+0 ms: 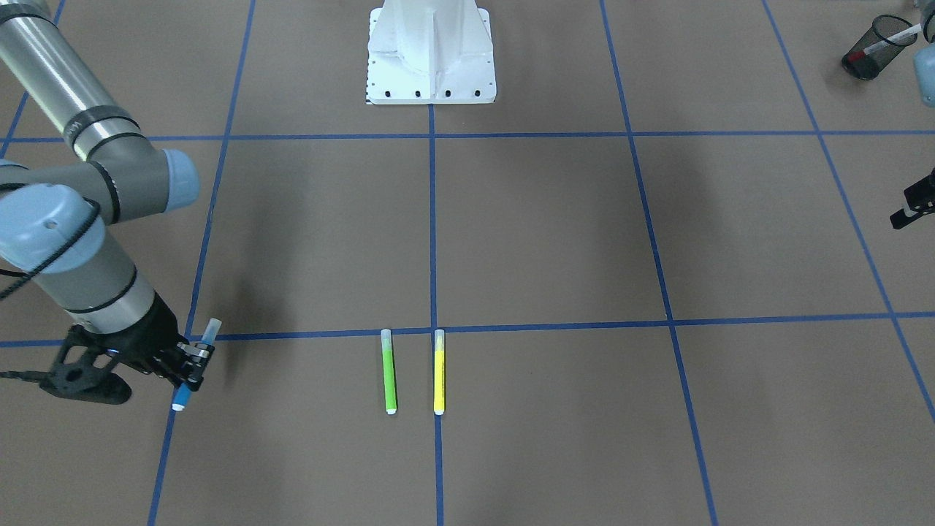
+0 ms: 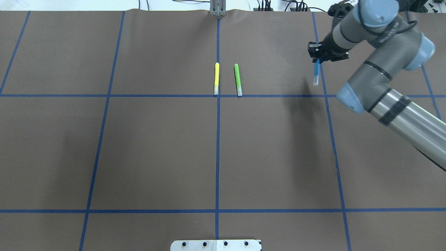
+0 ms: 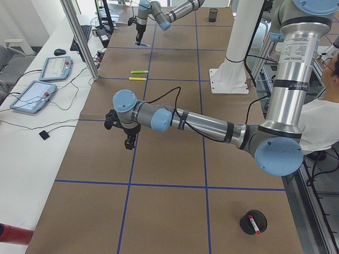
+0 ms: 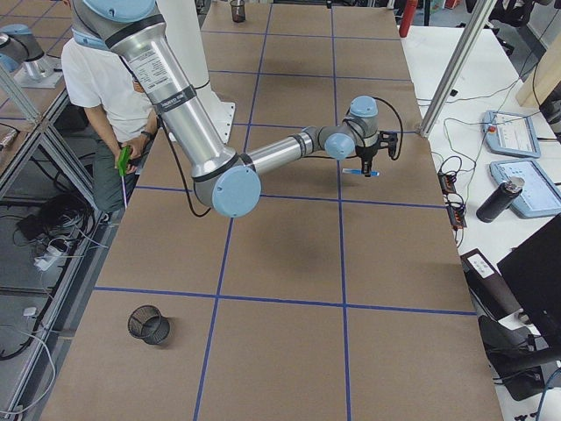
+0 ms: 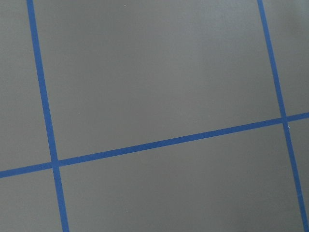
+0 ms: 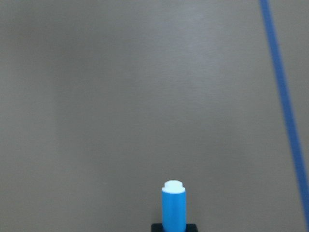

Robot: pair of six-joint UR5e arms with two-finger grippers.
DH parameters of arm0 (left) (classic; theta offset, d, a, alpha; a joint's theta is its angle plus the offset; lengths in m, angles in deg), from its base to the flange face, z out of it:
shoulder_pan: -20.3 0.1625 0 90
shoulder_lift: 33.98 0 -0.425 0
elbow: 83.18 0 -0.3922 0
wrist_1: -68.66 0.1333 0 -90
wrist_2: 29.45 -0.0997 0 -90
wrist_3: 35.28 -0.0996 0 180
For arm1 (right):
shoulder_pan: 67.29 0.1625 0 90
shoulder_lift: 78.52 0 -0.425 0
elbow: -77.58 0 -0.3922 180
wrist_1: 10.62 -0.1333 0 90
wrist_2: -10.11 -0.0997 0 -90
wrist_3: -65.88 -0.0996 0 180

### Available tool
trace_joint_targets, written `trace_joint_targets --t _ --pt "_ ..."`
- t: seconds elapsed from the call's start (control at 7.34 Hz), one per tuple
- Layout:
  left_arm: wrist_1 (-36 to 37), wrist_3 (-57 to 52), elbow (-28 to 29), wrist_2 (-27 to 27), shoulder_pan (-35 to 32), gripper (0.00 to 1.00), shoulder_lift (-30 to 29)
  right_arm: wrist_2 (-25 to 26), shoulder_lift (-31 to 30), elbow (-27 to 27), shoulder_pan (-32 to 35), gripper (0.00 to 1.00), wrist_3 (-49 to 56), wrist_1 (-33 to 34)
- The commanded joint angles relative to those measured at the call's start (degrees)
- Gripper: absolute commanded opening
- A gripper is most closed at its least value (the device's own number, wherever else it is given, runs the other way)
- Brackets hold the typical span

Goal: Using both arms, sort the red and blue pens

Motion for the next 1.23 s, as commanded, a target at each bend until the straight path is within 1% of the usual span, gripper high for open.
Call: trace_joint_targets --t 0.0,0.14,0.27,0.54,0.68,0.82,0.95,1.09 --pt "-0.1 0.0 0.0 0.0 0.0 0.92 0.0 -0.4 -15.2 11.1 4.8 0.00 8.6 -0.5" --pt "0.0 0.1 0.0 0.0 0.1 0.92 0.0 -0.2 -19.6 12.7 7.7 0.00 14.5 -0.8" --pt "0.0 0.1 0.0 0.0 0.1 0.92 0.0 -0.4 -25.6 14.0 10.2 0.00 17.6 -5.6" --pt "-0.5 1.4 0.0 0.0 0.1 0.92 0.0 -3.3 -38.1 13.4 14.1 0.00 18.0 -22.9" --pt "-0.5 1.5 0.3 -0.1 0.1 0.92 0.0 -8.0 -43.1 13.3 18.3 0.00 18.3 -30.0" --pt "-0.6 1.5 0.6 -0.1 0.1 0.92 0.0 -14.1 -46.3 13.3 24.1 0.00 20.5 -33.2" --pt "-0.6 1.5 0.6 -0.1 0.1 0.92 0.0 -17.4 -49.5 13.8 30.5 0.00 26.2 -33.5" --pt "-0.5 1.5 0.6 -0.1 0.1 0.92 0.0 -17.8 -53.2 14.2 33.6 0.00 30.8 -33.9"
